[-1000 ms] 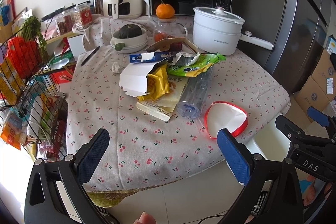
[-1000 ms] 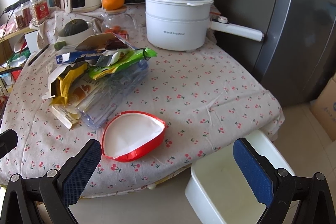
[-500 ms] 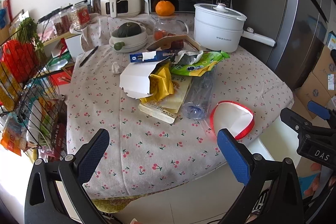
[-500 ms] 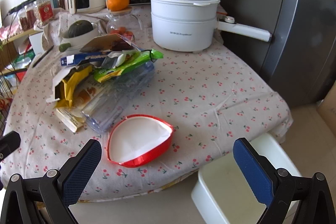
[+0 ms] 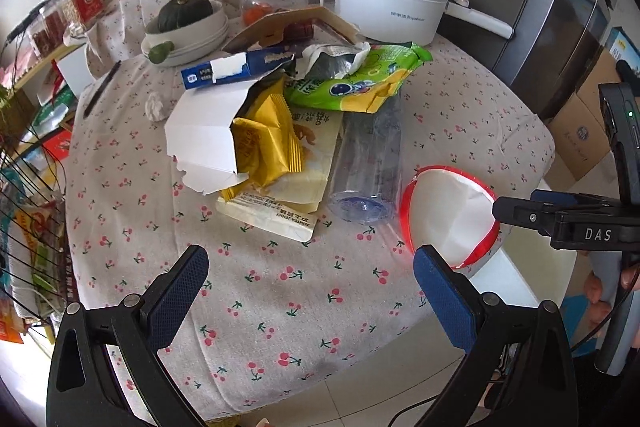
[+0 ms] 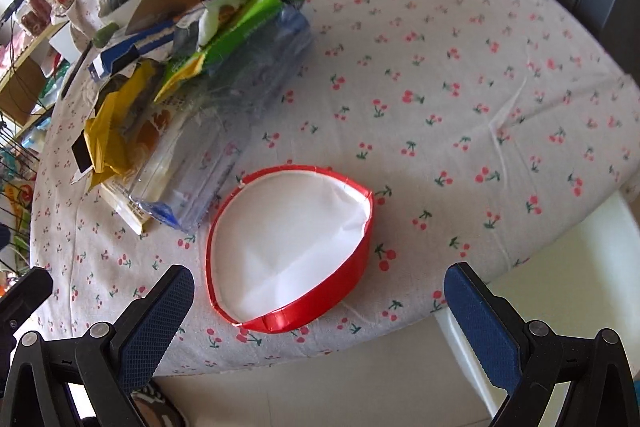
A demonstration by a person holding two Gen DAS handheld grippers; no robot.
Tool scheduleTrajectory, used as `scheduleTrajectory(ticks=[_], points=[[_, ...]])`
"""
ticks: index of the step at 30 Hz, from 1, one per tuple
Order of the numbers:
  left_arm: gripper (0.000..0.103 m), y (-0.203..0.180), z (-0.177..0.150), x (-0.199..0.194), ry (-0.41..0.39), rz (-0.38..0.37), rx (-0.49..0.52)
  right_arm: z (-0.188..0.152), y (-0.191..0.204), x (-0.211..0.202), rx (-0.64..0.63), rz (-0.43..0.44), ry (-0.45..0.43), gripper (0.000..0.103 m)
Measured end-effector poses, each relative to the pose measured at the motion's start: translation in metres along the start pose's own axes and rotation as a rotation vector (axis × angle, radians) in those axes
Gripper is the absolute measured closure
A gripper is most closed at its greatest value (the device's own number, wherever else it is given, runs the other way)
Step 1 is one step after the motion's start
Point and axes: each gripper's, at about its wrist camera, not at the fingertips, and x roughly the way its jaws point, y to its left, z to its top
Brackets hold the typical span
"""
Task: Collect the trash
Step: 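Grasp the red-rimmed white lid with the right gripper while the left gripper grasps the clear bottle, then carry the red lid to the white bin and release it with the right gripper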
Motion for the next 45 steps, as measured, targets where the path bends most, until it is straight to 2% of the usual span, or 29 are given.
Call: scheduleTrajectory(ticks=[3,8,9,10,12,16,22,26,28,29,30,40,43,45], points=[[0.0,-0.009,0.011,0.011,0.0,-0.022,0.017,0.003,-0.01,0.012,0.038,0.02,0.043,0.006],[0.003,-0.017,0.028,0.032,0.022,-0.076,0.009,0.005,-0.024,0.032,0.122,0.084,0.11,0.032],[0.004,-0.019,0.032,0.036,0.028,-0.098,0.003,0.005,-0.026,0.035,0.136,0.089,0.115,0.043],[0.006,-0.02,0.037,0.039,0.03,-0.121,-0.001,0.004,-0.027,0.037,0.146,0.089,0.119,0.06],[0.007,-0.026,0.046,0.044,0.031,-0.157,-0.005,0.003,-0.03,0.041,0.161,0.096,0.13,0.083],[0.011,-0.038,0.065,0.06,0.059,-0.16,0.033,0.002,-0.04,0.03,0.201,0.138,0.097,0.088],[0.021,-0.056,0.095,0.092,0.12,-0.119,0.084,0.005,-0.067,-0.008,0.252,0.124,-0.006,0.089],[0.024,-0.063,0.1,0.114,0.182,-0.101,0.09,0.005,-0.082,-0.025,0.253,0.102,-0.044,0.089],[0.029,-0.064,0.096,0.12,0.213,-0.079,0.092,0.005,-0.086,-0.03,0.243,0.097,-0.053,0.089],[0.037,-0.066,0.092,0.121,0.224,-0.09,0.098,0.004,-0.089,-0.033,0.245,0.088,-0.056,0.089],[0.04,-0.066,0.087,0.122,0.238,-0.104,0.099,0.004,-0.091,-0.034,0.249,0.083,-0.058,0.089],[0.041,-0.047,0.032,0.083,0.206,-0.19,0.047,0.006,-0.118,-0.06,0.295,0.05,-0.125,0.088],[0.04,-0.038,0.012,0.077,0.279,-0.187,0.043,0.003,-0.119,-0.064,0.305,0.045,-0.136,0.088],[0.039,-0.037,0.005,0.076,0.356,-0.183,0.069,0.001,-0.119,-0.065,0.311,0.045,-0.135,0.088]])
